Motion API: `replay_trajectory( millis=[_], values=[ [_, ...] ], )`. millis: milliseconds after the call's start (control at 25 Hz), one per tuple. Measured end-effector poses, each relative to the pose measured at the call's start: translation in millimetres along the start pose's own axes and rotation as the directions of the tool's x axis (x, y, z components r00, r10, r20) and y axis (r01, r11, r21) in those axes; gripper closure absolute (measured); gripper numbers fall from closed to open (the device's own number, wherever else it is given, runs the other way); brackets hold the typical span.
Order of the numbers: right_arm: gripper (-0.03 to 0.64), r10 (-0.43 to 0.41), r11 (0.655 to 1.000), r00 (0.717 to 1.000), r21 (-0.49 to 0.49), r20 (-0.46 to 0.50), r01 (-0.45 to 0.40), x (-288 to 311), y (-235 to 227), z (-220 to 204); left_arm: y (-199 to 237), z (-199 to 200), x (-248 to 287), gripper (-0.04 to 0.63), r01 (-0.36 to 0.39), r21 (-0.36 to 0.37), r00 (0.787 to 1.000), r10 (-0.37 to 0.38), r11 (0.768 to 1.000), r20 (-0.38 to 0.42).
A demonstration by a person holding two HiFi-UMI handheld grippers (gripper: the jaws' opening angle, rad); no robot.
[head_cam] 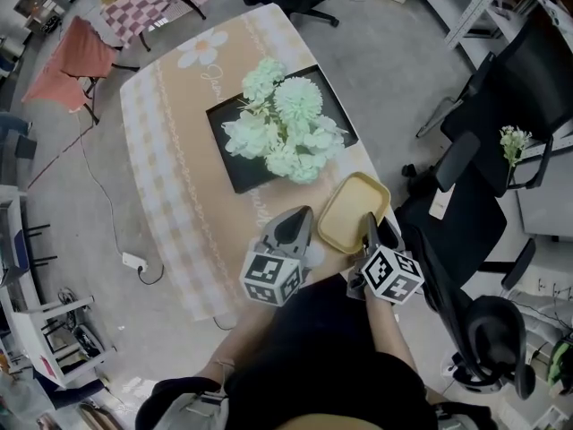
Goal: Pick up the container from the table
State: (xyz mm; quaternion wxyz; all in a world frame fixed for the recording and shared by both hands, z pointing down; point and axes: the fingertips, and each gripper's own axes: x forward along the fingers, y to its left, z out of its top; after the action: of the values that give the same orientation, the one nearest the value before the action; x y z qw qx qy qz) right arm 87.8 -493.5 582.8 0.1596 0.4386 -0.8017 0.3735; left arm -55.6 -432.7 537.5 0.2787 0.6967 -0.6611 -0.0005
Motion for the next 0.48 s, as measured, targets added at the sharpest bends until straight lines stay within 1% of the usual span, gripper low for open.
replay_trajectory(
  millis=[120,280,480],
  values=[
    [0.516,-0.016,1.000,1.000,-0.012,-0.015,0.016,0.4,-1.2,-1.2,0.7,-0.9,-0.9,0.586,-0.005,-0.010,1.000,0.005,1.000,0.004],
    [0.580,-0.049,0.999,0.998,-0.020,-0.026,0.048,0.3,-6.1,-2.3,2.0,-2.4,-2.9,0.586,-0.013,-0.017,1.000,0.013,1.000,0.006],
    [0.592,-0.038,0.999,0.999,-0.020,-0.028,0.037,1.0,-5.9,-3.0,2.1,1.0,-2.7,0.586,-0.012,-0.012,1.000,0.012,1.000,0.021]
  ],
)
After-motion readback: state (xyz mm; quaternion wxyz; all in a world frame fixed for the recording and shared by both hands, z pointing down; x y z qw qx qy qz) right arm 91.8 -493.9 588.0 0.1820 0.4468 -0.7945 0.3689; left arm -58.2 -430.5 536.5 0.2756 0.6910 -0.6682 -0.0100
